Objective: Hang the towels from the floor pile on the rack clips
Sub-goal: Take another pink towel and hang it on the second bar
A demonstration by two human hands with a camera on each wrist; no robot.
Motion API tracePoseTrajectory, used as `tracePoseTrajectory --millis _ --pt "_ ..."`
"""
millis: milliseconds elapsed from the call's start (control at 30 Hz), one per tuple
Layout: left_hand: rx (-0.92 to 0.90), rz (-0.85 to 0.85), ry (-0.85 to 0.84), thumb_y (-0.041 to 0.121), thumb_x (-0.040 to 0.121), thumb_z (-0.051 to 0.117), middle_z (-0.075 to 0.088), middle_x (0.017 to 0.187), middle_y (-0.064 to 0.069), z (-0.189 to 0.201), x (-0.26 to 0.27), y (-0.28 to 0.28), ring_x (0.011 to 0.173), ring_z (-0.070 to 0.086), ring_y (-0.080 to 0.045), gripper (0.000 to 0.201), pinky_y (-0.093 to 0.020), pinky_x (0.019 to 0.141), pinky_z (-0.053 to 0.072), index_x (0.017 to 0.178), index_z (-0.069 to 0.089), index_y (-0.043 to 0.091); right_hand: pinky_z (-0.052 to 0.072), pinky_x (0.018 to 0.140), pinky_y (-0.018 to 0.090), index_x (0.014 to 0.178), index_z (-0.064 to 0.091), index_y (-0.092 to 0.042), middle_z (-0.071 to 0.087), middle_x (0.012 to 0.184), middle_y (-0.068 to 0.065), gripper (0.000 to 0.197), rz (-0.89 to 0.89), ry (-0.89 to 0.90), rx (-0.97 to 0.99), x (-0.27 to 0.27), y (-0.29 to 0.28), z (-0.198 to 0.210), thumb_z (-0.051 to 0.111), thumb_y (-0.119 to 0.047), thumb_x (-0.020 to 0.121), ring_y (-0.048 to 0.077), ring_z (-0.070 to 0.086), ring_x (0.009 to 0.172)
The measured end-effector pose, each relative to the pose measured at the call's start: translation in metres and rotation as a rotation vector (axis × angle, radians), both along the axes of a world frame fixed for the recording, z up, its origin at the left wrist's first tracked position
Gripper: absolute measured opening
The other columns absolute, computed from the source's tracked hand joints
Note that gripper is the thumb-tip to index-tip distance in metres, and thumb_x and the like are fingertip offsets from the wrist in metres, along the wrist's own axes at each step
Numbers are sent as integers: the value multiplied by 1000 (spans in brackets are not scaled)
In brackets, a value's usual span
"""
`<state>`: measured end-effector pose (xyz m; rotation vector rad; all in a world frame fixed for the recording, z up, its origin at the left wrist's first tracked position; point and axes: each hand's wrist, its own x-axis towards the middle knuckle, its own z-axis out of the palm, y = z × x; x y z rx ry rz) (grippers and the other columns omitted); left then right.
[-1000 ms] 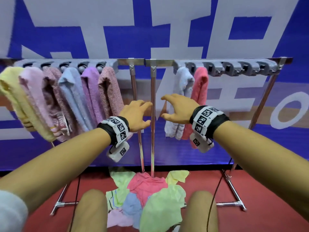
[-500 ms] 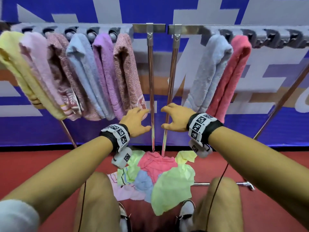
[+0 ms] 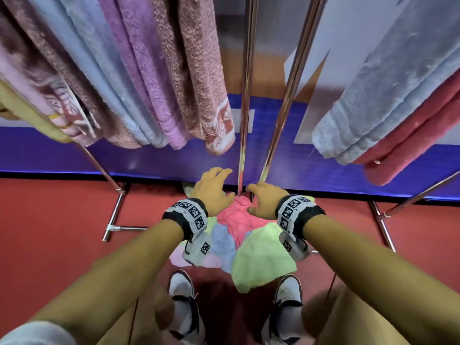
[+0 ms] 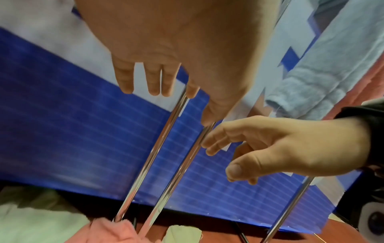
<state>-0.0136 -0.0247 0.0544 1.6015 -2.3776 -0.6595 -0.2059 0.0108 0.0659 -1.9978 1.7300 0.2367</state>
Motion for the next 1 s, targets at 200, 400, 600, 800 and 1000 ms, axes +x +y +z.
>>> tracePoseTrajectory --millis 200,400,600,800,1000 --pt "90 60 39 31 81 69 46 140 -8 -70 -1 -22 128 45 -31 66 -45 105 41 141 46 16 46 99 44 145 36 -17 44 142 12 66 19 -17 112 10 -24 -78 60 -37 88 35 51 124" --pt "269 120 -26 25 83 65 45 141 -11 -145 0 -32 129 44 -32 61 -43 108 39 140 45 18 47 95 40 144 38 -14 48 133 14 63 10 -65 255 24 -29 -166 60 -34 88 36 53 119" --pt "387 226 -48 23 88 62 46 141 -13 -211 4 -30 131 42 -33 56 -38 108 36 141 45 16 50 90 39 140 39 -15 58 115 20 60 -63 -128 344 33 -30 -252 56 -29 84 36 59 108" --pt "516 289 -50 24 88 63 44 145 -14 -264 8 -16 134 40 -33 62 -36 109 33 145 41 13 42 104 41 150 26 -24 44 142 17 74 -85 -122 420 43 -18 -333 53 -31 82 35 47 127" --pt "619 359 19 16 85 68 49 139 -19 -285 6 6 130 45 -32 63 -35 107 36 143 44 10 26 115 44 151 24 -23 30 154 13 62 -107 -45 491 48 -7 -379 49 -34 95 37 30 141"
